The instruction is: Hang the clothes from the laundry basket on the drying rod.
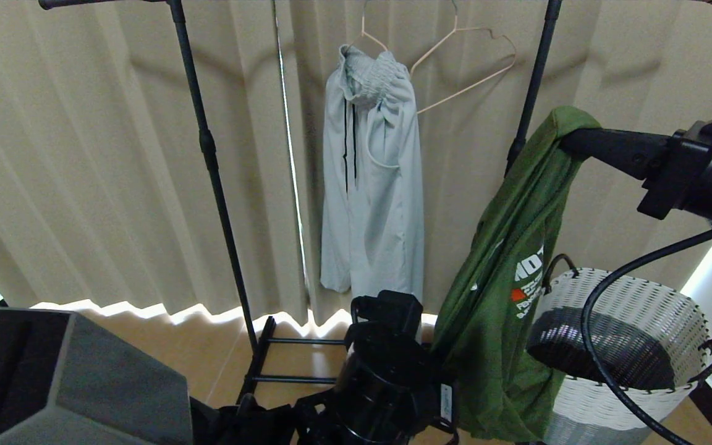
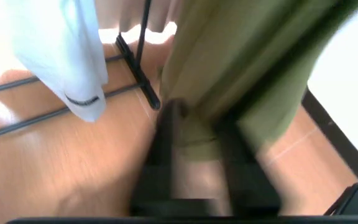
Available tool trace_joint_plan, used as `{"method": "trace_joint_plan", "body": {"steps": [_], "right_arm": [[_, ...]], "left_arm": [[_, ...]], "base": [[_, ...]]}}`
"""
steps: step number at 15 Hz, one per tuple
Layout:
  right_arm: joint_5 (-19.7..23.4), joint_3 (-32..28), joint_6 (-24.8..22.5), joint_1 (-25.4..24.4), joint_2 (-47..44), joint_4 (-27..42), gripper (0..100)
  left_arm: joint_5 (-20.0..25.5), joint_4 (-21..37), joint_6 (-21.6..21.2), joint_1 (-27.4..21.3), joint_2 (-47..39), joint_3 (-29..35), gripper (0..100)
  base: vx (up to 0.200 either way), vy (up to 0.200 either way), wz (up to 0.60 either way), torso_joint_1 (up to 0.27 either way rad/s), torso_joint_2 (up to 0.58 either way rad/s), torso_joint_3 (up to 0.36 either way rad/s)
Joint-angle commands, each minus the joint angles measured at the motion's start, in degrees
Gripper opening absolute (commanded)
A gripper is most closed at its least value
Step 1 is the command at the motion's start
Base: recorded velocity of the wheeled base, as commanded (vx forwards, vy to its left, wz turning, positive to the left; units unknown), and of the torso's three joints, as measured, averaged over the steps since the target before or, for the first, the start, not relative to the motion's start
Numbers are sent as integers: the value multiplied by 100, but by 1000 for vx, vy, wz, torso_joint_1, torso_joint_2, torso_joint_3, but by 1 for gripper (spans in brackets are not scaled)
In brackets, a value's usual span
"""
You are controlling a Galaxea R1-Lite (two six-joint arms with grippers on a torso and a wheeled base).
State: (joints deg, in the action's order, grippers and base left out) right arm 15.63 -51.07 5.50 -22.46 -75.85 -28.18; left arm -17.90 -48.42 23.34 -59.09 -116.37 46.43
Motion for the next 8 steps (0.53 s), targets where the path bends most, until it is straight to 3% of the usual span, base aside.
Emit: {"method": "trace_joint_plan", "body": {"steps": [1,3,6,8], "right_arm": [[2,0,4,4,-18,-3,0],[-7,-17,4,4,-97,-29,0],[-16,27,4,4,-264,-29,0],[-16,106,4,4,-343,-12,0]], "left_arm": [[-3,-581,-234,205,185,-574,0],[-3,-1486,-709,293,185,-1207,0],[-3,-3384,-1675,530,176,-2481,0],[-3,-4000,-2018,837,290,-2877,0]], "base": [[0,0,0,0,0,0],[0,0,0,0,0,0],[0,0,0,0,0,0],[0,0,0,0,0,0]]}}
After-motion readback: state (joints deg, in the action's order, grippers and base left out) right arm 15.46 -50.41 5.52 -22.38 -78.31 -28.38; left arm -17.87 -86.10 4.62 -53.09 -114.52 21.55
